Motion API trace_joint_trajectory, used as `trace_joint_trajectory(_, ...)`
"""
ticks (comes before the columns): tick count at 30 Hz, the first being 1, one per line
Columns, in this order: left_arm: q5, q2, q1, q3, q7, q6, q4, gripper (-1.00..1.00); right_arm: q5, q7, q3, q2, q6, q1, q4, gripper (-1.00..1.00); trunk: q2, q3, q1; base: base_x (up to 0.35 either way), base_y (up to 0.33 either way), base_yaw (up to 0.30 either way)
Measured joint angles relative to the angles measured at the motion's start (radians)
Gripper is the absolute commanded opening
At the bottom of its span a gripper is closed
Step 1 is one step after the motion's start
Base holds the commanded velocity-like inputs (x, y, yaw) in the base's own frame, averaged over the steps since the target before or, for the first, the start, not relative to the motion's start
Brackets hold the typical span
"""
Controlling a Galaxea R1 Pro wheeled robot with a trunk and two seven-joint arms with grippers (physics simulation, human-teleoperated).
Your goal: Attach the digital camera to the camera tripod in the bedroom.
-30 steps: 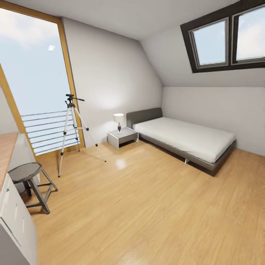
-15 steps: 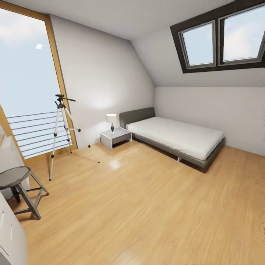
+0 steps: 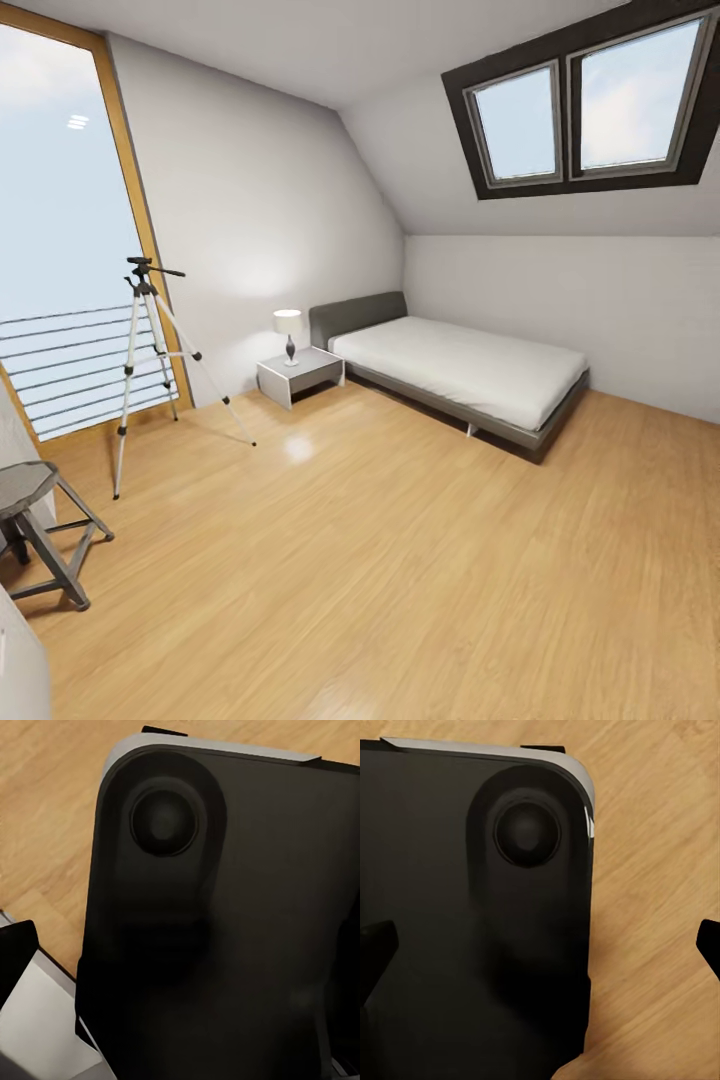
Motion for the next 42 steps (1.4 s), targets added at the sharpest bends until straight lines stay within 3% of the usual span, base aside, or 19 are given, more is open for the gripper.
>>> trace_joint_trajectory(42,0.000,-0.001,0.000,0.000,0.001,-0.001,0.000,1.00,0.005,0.000,0.003,-0.005,0.000,0.000,0.000,1.00,0.000,0.000,0.000,-0.025,-0.044,-0.002)
